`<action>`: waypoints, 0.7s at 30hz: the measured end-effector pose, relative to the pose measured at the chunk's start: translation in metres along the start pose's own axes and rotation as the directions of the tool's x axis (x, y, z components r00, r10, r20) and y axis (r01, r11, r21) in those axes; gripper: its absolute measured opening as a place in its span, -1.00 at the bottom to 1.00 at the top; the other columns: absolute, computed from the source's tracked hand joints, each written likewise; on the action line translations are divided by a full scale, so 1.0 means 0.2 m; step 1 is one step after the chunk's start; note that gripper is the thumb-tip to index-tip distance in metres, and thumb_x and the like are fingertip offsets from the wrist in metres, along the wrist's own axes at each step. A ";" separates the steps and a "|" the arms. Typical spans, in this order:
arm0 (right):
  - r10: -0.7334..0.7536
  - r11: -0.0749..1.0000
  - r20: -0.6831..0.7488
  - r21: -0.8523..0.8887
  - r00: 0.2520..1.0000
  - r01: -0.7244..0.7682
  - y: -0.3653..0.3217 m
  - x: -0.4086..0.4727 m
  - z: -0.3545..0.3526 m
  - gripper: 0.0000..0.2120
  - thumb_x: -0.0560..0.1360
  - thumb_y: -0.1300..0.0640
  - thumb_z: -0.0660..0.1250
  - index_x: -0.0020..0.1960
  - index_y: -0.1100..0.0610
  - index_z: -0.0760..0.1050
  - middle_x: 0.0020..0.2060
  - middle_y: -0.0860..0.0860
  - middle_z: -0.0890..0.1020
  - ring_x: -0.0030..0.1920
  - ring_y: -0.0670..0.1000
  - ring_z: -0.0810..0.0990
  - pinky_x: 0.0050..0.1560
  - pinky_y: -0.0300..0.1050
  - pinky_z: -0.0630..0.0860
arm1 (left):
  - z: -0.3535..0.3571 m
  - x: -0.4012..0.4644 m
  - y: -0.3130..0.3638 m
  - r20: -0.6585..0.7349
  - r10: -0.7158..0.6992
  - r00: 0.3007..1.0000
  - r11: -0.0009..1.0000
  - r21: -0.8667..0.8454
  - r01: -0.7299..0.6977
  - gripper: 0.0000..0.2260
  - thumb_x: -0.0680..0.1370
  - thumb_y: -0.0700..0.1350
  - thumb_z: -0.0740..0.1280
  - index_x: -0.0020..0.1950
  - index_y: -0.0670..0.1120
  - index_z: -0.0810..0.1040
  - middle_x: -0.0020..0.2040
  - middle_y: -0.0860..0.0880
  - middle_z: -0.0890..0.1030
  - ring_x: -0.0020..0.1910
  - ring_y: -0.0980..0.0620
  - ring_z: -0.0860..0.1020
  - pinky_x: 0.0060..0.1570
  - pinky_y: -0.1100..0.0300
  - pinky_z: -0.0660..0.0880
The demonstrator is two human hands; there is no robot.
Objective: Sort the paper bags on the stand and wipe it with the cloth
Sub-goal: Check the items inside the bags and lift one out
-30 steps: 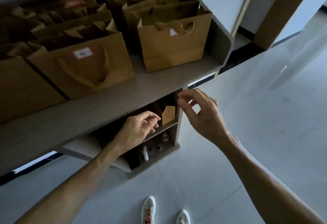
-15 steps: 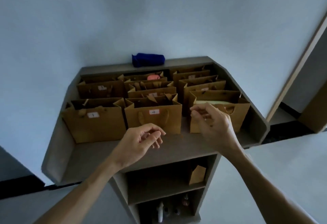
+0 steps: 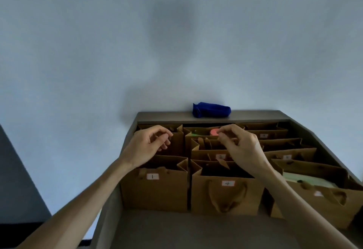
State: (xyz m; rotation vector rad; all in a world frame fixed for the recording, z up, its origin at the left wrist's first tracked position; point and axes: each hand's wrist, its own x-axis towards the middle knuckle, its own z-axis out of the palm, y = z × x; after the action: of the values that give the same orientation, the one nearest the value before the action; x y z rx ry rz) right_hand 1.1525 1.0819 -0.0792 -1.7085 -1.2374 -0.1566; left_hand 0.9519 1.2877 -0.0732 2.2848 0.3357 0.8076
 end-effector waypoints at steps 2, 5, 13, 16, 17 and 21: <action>0.005 1.000 0.032 -0.024 0.999 -0.004 0.00 0.07 0.08 -0.84 0.57 0.15 0.33 0.14 0.02 0.55 -0.11 -0.10 0.66 -0.13 -0.22 0.66 -0.21 -0.31 0.62 | -0.09 0.08 -0.12 -0.015 -0.025 1.000 0.991 0.128 0.027 -0.88 0.59 -0.09 0.27 0.07 0.04 0.58 -0.13 0.10 0.65 -0.14 0.17 0.63 -0.13 0.30 0.58; 0.032 0.997 0.097 -0.069 0.995 -0.026 0.01 0.16 0.17 -0.84 0.58 0.16 0.32 0.14 0.05 0.55 -0.14 -0.17 0.62 -0.14 -0.27 0.63 -0.22 -0.41 0.56 | -0.18 0.21 -0.32 0.005 -0.064 0.998 0.948 0.314 0.059 -0.88 0.58 -0.11 0.29 0.08 0.04 0.57 -0.04 0.08 0.63 -0.09 0.19 0.58 -0.12 0.36 0.50; 0.088 0.989 0.241 -0.135 0.966 -0.056 0.09 0.36 0.25 -0.87 0.59 0.13 0.31 0.12 -0.01 0.55 -0.07 -0.12 0.64 -0.10 -0.18 0.63 -0.12 -0.28 0.58 | -0.17 0.41 -0.58 0.167 -0.142 0.976 0.784 0.621 0.008 -0.79 0.54 -0.04 0.33 0.17 0.03 0.53 0.14 0.04 0.59 0.08 0.08 0.53 0.13 0.10 0.49; 0.057 0.989 0.291 -0.145 0.955 -0.015 0.13 0.43 0.27 -0.88 0.59 0.14 0.31 0.10 0.01 0.56 -0.05 -0.12 0.64 -0.04 -0.18 0.61 -0.06 -0.29 0.55 | -0.14 0.42 -0.59 0.194 -0.185 0.963 0.764 0.645 0.017 -0.80 0.55 -0.04 0.32 0.17 0.03 0.55 0.14 0.05 0.60 0.11 0.08 0.54 0.16 0.12 0.48; 0.054 0.989 0.309 -0.149 0.950 -0.007 0.14 0.45 0.28 -0.88 0.59 0.15 0.31 0.10 0.01 0.55 -0.05 -0.11 0.64 -0.03 -0.17 0.61 -0.03 -0.28 0.56 | -0.13 0.42 -0.59 0.200 -0.194 0.960 0.762 0.647 0.019 -0.82 0.56 -0.04 0.32 0.16 0.04 0.56 0.13 0.05 0.61 0.11 0.08 0.54 0.17 0.12 0.49; 0.049 0.988 0.363 -0.156 0.931 0.008 0.19 0.52 0.34 -0.88 0.60 0.15 0.30 0.11 0.02 0.54 -0.06 -0.10 0.63 -0.04 -0.18 0.61 0.00 -0.25 0.57 | -0.12 0.39 -0.57 0.212 -0.205 0.956 0.778 0.627 0.028 -0.84 0.57 -0.04 0.30 0.12 0.06 0.59 0.11 0.07 0.61 0.08 0.13 0.54 0.08 0.24 0.48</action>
State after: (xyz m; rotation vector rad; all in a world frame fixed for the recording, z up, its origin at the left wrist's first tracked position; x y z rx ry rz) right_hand 1.2027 1.2010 -0.0762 -1.9452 -1.5104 0.0870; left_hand 0.9949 1.4182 -0.1008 2.9075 0.6946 0.3231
